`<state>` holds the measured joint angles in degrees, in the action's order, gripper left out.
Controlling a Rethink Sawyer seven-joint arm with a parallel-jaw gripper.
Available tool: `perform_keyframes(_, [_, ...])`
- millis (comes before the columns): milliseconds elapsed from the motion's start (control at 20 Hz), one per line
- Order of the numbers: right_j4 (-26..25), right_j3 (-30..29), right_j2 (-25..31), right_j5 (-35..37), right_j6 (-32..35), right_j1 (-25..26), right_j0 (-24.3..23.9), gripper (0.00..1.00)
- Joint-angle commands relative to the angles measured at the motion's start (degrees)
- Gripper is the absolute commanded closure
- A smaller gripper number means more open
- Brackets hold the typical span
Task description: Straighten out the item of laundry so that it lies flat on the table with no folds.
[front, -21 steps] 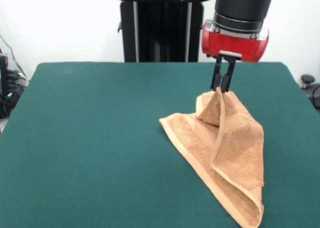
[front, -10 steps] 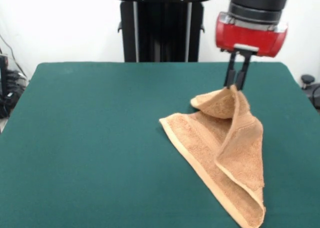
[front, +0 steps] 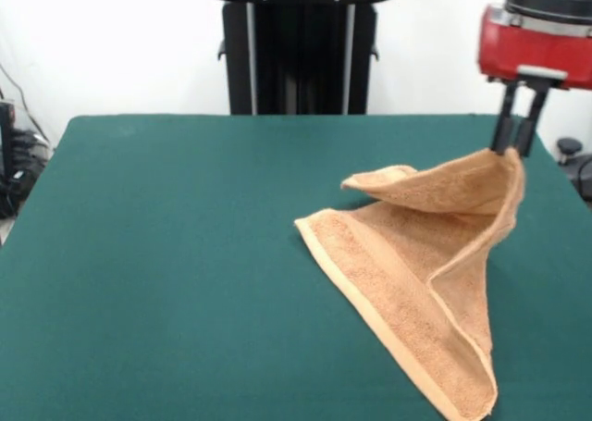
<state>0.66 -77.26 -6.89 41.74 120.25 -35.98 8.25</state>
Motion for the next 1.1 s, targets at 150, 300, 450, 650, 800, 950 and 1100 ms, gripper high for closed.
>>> perform_keyframes(150, [5.0,3.5,-2.4,3.3,20.8,5.6,4.4,1.0])
perform_keyframes(300, [5.5,1.9,-2.9,1.0,20.7,5.9,4.8,1.0])
perform_keyframes(450, [6.0,1.0,-3.6,-0.7,21.1,6.7,5.0,1.0])
perform_keyframes(650, [6.4,0.3,-4.3,-2.9,21.7,7.9,5.6,1.0])
perform_keyframes(800, [6.7,-0.3,-5.0,-4.1,22.8,8.5,6.7,1.0])
perform_keyframes(950, [7.6,0.1,-5.8,-3.9,23.9,9.2,7.9,1.0])
perform_keyframes(1100, [8.2,1.1,-7.1,-3.2,25.5,10.1,9.4,1.0])
